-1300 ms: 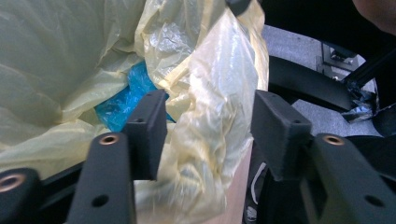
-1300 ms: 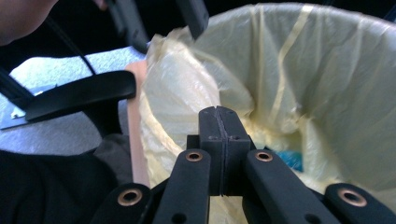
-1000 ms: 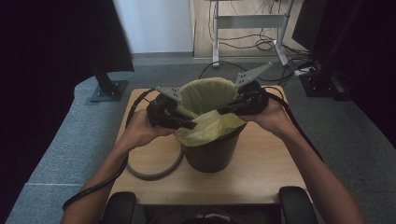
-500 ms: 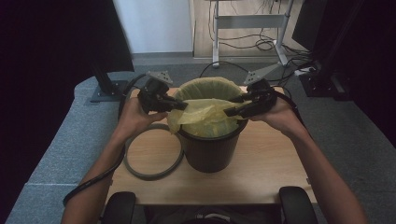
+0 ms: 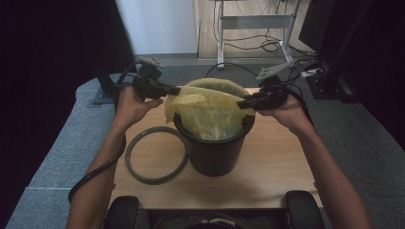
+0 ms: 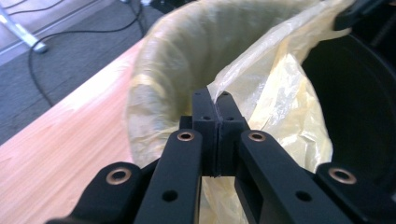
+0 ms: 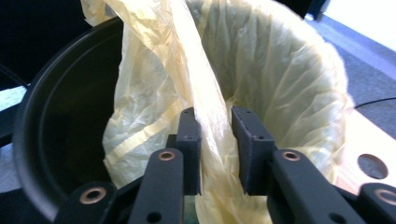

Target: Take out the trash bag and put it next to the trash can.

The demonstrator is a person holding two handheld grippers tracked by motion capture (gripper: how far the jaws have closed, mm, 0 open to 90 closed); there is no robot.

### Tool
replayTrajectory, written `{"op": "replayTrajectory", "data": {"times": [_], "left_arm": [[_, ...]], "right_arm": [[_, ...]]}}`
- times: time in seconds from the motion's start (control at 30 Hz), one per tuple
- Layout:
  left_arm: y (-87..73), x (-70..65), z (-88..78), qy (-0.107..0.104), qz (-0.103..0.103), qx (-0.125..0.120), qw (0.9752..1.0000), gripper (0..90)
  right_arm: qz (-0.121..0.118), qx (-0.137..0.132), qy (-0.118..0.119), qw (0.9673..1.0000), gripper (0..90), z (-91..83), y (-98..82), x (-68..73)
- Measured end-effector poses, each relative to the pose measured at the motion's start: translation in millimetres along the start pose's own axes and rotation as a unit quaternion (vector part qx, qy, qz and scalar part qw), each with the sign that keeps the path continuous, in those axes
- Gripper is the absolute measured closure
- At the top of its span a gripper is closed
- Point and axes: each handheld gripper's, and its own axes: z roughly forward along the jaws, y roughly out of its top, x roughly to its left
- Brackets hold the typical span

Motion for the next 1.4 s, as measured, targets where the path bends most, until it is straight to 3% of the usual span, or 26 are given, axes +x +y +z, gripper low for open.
{"op": "replayTrajectory", "data": {"times": [0.17,0.3,0.43,0.57,0.7,0.8,0.9,1.0,1.2,1.4], "left_arm": [[2.2,11.3,18.6,0.006,-0.016,0.029,0.9994,88.7],[-1.7,17.8,30.0,-0.008,-0.02,0.023,0.9995,85.0],[-3.2,21.6,36.7,-0.015,-0.026,0.027,0.9992,72.3],[-4.6,25.9,42.9,-0.007,-0.037,0.032,0.9988,57.7],[-8.9,32.8,52.2,-0.009,-0.053,0.047,0.9975,50.5],[-11.8,36.3,57.9,-0.018,-0.063,0.055,0.9963,50.7],[-12.2,37.0,58.7,-0.035,-0.065,0.054,0.9958,59.7],[-8.5,30.8,57.8,-0.018,-0.052,0.059,0.9967,69.0],[0.8,23.2,45.2,0.001,-0.038,0.038,0.9986,84.1],[3.8,16.4,40.5,0.003,-0.026,0.035,0.9991,87.6]], "right_arm": [[0.007,0.006,-0.013,0.9999,74.0,8.3,1.3,-7.7],[0.007,0.01,-0.026,0.9996,68.8,13.0,-0.1,-13.5],[-0.006,0.018,-0.059,0.9981,55.8,14.9,0.8,-17.4],[-0.002,0.02,-0.098,0.995,27.2,19.8,1.4,-23.7],[0.016,0.039,-0.115,0.9925,18.0,29.3,-0.1,-33.0],[0.021,0.054,-0.113,0.9919,23.0,36.0,-0.6,-38.1],[0.023,0.082,-0.092,0.992,47.0,41.5,-1.9,-41.6],[0.022,0.096,-0.091,0.991,58.5,43.9,-2.5,-43.4],[0.004,0.111,-0.12,0.9865,62.9,44.9,1.6,-40.3],[-0.01,0.097,-0.145,0.9847,66.1,45.4,1.5,-36.6]]}}
